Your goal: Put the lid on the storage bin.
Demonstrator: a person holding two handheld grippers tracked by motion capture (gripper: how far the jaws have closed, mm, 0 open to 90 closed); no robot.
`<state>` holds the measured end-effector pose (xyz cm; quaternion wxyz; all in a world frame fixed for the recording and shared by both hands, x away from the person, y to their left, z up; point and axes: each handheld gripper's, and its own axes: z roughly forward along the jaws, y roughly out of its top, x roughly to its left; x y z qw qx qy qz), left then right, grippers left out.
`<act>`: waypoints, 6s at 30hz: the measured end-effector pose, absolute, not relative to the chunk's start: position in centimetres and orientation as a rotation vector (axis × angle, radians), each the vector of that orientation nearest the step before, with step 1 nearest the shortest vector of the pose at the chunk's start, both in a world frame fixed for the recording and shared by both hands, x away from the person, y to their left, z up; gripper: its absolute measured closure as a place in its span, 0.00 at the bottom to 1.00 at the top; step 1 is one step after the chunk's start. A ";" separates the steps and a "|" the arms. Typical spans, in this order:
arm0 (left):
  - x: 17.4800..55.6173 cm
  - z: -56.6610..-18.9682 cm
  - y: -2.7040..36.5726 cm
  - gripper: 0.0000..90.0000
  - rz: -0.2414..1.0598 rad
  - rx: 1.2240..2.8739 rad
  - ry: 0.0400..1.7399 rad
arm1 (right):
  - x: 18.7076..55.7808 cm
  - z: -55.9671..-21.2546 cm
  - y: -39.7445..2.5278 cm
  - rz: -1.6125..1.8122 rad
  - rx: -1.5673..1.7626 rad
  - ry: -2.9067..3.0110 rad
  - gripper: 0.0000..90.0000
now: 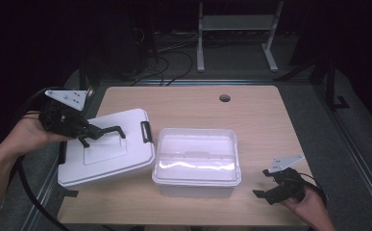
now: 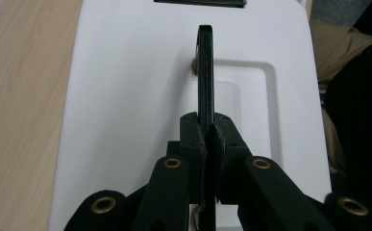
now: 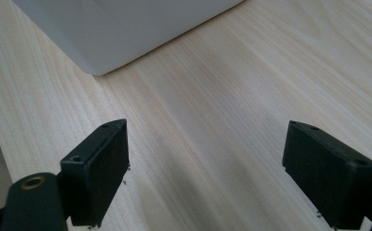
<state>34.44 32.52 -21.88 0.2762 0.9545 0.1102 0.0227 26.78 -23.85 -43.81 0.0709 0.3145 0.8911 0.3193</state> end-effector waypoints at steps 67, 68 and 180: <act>37.7 -27.5 8.2 0.94 -0.129 2.660 -0.033 | 26.2 -42.8 -24.4 0.974 0.917 2.644 0.18; 37.7 -27.6 8.3 0.94 -0.135 2.657 -0.029 | 26.2 -42.7 -24.5 0.974 0.915 2.643 0.18; 34.6 -31.5 26.2 0.43 0.026 2.470 0.280 | 26.4 -42.9 -24.2 0.930 0.952 2.621 0.17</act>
